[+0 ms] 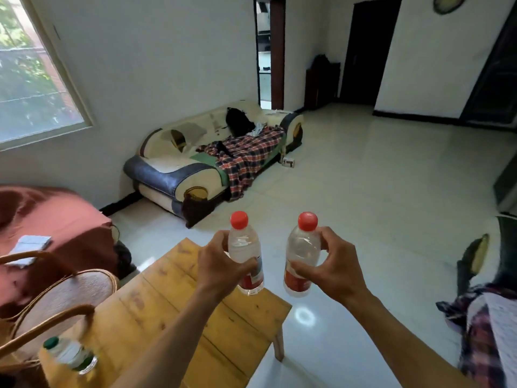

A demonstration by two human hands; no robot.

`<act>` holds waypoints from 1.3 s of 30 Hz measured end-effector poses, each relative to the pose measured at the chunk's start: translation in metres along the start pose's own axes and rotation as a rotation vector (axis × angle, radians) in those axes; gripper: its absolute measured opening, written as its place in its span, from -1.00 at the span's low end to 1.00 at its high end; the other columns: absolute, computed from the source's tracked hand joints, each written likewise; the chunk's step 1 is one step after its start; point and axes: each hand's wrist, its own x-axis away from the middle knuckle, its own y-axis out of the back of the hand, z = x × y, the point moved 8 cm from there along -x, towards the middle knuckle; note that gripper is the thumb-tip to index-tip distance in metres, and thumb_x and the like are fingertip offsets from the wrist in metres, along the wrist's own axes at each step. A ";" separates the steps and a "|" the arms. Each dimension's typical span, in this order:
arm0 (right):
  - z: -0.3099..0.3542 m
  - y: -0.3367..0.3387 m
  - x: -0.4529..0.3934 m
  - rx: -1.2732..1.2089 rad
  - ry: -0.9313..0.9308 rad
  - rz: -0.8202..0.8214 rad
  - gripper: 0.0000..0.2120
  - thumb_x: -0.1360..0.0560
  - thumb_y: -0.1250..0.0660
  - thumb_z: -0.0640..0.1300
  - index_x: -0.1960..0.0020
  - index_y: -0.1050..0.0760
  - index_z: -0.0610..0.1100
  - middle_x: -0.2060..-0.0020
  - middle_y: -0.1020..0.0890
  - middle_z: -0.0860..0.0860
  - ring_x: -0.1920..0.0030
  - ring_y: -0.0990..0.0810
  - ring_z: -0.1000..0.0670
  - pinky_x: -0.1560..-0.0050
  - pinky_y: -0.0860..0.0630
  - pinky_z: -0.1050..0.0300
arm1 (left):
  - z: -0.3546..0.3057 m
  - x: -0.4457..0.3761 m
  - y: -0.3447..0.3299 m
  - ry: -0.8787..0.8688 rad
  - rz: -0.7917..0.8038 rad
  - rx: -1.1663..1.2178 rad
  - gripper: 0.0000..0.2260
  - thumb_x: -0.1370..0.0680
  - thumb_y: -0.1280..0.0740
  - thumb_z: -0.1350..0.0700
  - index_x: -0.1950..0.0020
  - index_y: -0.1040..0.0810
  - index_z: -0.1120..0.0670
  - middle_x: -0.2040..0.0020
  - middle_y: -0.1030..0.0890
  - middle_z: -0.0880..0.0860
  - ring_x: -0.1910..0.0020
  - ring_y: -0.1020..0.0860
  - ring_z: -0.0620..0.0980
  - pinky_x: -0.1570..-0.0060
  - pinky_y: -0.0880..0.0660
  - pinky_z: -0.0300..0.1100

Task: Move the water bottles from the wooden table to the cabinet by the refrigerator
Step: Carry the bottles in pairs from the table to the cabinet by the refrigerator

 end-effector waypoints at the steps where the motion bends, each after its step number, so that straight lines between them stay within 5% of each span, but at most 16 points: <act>1: -0.003 0.008 0.002 0.007 -0.019 -0.018 -0.38 -0.17 -0.55 0.21 -0.13 -0.47 0.01 0.07 -0.61 0.11 0.11 -0.59 0.06 0.06 -0.61 0.19 | -0.006 -0.003 -0.008 -0.005 0.021 0.010 -0.45 -0.28 -0.62 0.05 -0.19 -0.50 0.10 -0.04 -0.62 -0.01 -0.01 -0.60 -0.04 0.03 -0.59 -0.22; 7: -0.020 0.052 0.012 0.082 -0.132 -0.147 -0.42 -0.17 -0.61 0.12 -0.10 -0.47 0.02 0.10 -0.61 0.13 0.11 -0.58 0.10 0.09 -0.58 0.17 | -0.033 -0.026 -0.047 -0.059 0.142 0.140 -0.48 -0.28 -0.62 0.11 -0.15 -0.49 0.04 0.00 -0.60 -0.06 0.02 -0.59 -0.09 0.12 -0.50 -0.33; 16: -0.020 0.096 0.052 0.237 -0.316 -0.340 -0.48 -0.18 -0.63 0.09 0.00 -0.43 0.07 0.17 -0.58 0.20 0.14 -0.56 0.16 0.16 -0.56 0.17 | -0.055 -0.044 -0.088 -0.174 0.338 0.285 -0.44 -0.15 -0.52 -0.12 -0.10 -0.52 -0.05 0.08 -0.61 -0.15 0.07 -0.59 -0.16 0.11 -0.63 -0.09; 22: -0.026 0.126 0.098 0.301 -0.396 -0.398 -0.37 -0.18 -0.61 0.15 -0.16 -0.46 0.04 0.02 -0.63 0.09 0.05 -0.61 0.05 0.04 -0.65 0.04 | -0.090 -0.023 -0.127 -0.226 0.472 0.349 -0.40 -0.11 -0.49 -0.19 -0.10 -0.52 -0.05 0.08 -0.61 -0.17 0.08 -0.60 -0.17 0.09 -0.63 -0.08; 39: -0.105 0.254 0.142 0.303 -0.434 -0.522 -0.35 -0.20 -0.62 0.13 -0.21 -0.46 0.02 -0.05 -0.63 0.08 0.01 -0.60 0.04 -0.06 -0.62 0.07 | -0.221 0.028 -0.220 -0.387 0.581 0.302 -0.49 -0.21 -0.62 0.08 -0.09 -0.54 -0.03 0.06 -0.62 -0.17 0.06 -0.59 -0.17 0.13 -0.56 -0.26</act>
